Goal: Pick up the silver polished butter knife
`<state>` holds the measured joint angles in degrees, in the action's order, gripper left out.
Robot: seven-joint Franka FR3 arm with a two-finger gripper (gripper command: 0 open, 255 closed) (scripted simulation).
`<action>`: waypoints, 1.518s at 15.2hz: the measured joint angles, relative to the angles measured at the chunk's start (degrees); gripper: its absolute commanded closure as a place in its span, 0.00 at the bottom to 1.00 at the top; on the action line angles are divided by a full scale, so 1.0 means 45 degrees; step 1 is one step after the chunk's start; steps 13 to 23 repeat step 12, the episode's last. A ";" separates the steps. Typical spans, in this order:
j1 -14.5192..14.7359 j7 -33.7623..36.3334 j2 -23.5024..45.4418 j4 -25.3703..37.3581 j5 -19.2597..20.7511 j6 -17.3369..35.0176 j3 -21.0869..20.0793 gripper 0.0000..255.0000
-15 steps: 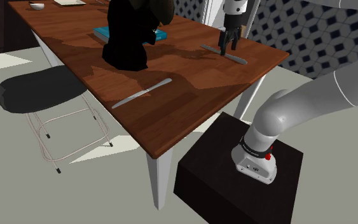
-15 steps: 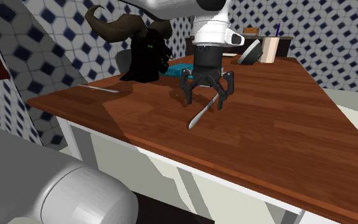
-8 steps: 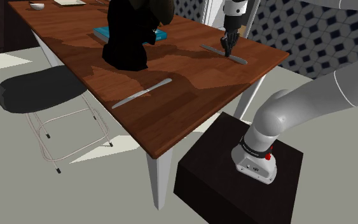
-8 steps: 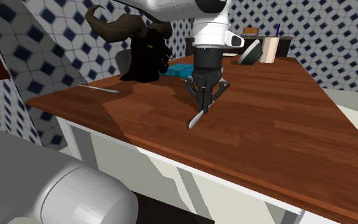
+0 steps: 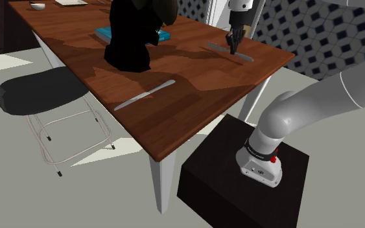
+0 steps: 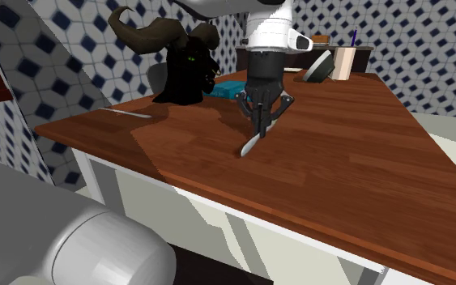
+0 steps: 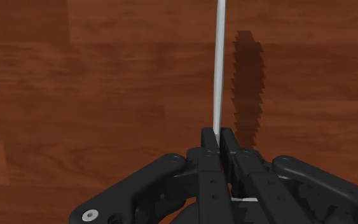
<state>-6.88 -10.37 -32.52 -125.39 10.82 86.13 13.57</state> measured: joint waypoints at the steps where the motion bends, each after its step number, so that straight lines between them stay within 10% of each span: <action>1: 0.0001 -0.0021 0.0018 0.0159 -0.0006 -0.0140 -0.0007 1.00; 23: 0.0080 -0.0180 0.0503 0.2334 -0.0152 -0.1832 -0.0156 1.00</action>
